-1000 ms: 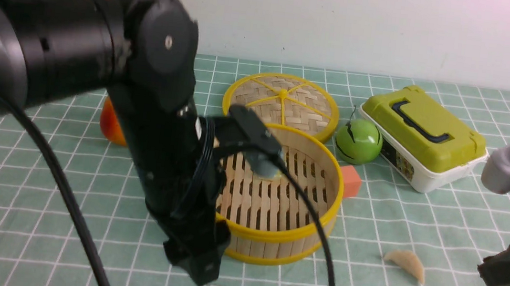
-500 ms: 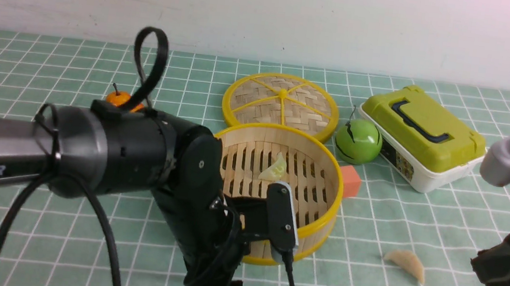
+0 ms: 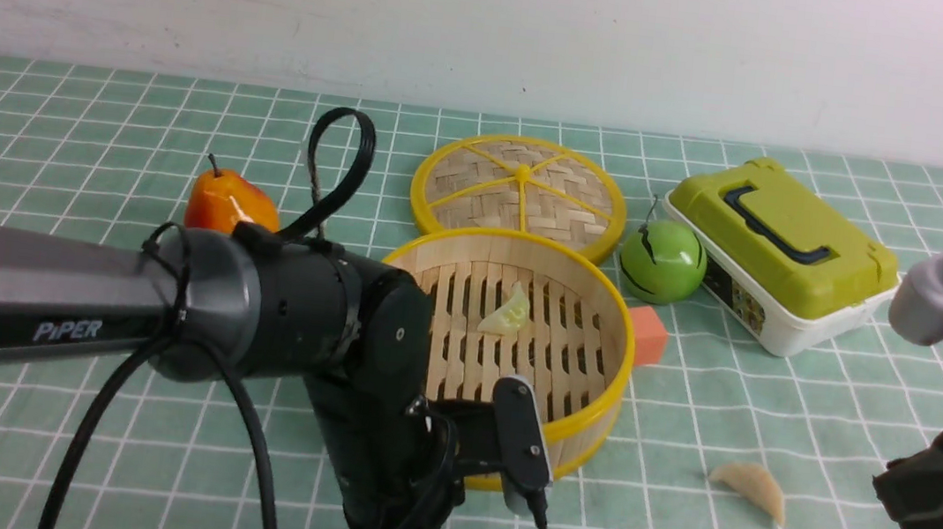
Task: Put the dumplings into the steamer on the table with the blue tablecloth.
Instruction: 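Reach for and grasp a dumpling on the table with the left gripper, then place the dumpling into the bamboo steamer basket with the left gripper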
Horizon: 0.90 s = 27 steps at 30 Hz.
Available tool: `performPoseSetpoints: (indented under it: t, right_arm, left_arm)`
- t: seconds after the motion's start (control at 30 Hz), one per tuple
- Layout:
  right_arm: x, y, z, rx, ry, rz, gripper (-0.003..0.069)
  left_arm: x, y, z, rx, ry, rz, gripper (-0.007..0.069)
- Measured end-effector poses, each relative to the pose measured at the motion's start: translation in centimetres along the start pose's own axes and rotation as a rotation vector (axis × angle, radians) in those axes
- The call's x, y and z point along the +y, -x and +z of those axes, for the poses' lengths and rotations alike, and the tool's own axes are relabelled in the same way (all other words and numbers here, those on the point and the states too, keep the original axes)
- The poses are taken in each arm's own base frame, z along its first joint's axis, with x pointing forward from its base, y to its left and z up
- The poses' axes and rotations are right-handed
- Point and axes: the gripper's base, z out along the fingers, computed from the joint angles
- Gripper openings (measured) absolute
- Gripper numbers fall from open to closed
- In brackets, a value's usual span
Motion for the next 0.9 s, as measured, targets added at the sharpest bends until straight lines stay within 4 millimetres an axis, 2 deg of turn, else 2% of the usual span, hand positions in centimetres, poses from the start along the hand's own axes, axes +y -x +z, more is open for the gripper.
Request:
performPoseSetpoints:
  t: [0.1, 0.23, 0.27, 0.37, 0.47, 0.53, 0.6, 0.73, 0.8, 0.87, 0.9]
  right_arm:
    - [0.0, 0.0, 0.0, -0.004, -0.001, 0.000, 0.0085]
    - [0.0, 0.0, 0.0, -0.003, -0.001, 0.000, 0.0090]
    - [0.0, 0.0, 0.0, -0.004, -0.001, 0.000, 0.0092]
    - [0.0, 0.0, 0.0, -0.004, -0.001, 0.000, 0.0095]
    - [0.0, 0.1, 0.0, -0.007, -0.001, 0.000, 0.0095]
    - [0.0, 0.1, 0.0, -0.008, -0.001, 0.000, 0.0095]
    - [0.0, 0.1, 0.0, -0.010, -0.003, 0.000, 0.0095]
    - [0.0, 0.2, 0.0, -0.018, -0.004, 0.000, 0.0095]
    - [0.0, 0.2, 0.0, -0.025, -0.002, 0.001, 0.0095]
    - [0.0, 0.3, 0.0, -0.035, 0.003, 0.006, 0.0095]
    - [0.0, 0.3, 0.0, -0.037, 0.002, 0.006, 0.0095]
  left_arm:
    - [0.0, 0.7, -1.7, -0.008, -0.008, -0.089, 0.0237]
    - [0.4, 2.7, -6.9, -0.085, 0.038, -0.247, 0.0237]
    - [0.9, 3.3, -9.0, -0.125, 0.074, -0.324, 0.0237]
    - [2.7, 4.0, -12.3, -0.221, 0.141, -0.507, 0.0237]
    - [5.9, 3.6, -14.3, -0.316, 0.217, -0.701, 0.0237]
    - [7.5, 3.2, -14.4, -0.348, 0.243, -0.766, 0.0237]
    - [9.7, 2.5, -13.5, -0.360, 0.266, -0.840, 0.0237]
    - [12.7, 1.7, -9.5, -0.346, 0.278, -0.926, 0.0237]
    - [13.4, 1.8, -8.0, -0.342, 0.278, -0.934, 0.0237]
    - [14.2, 1.8, -5.7, -0.338, 0.277, -0.944, 0.0237]
    - [14.3, 1.8, -5.3, -0.337, 0.276, -0.946, 0.0237]
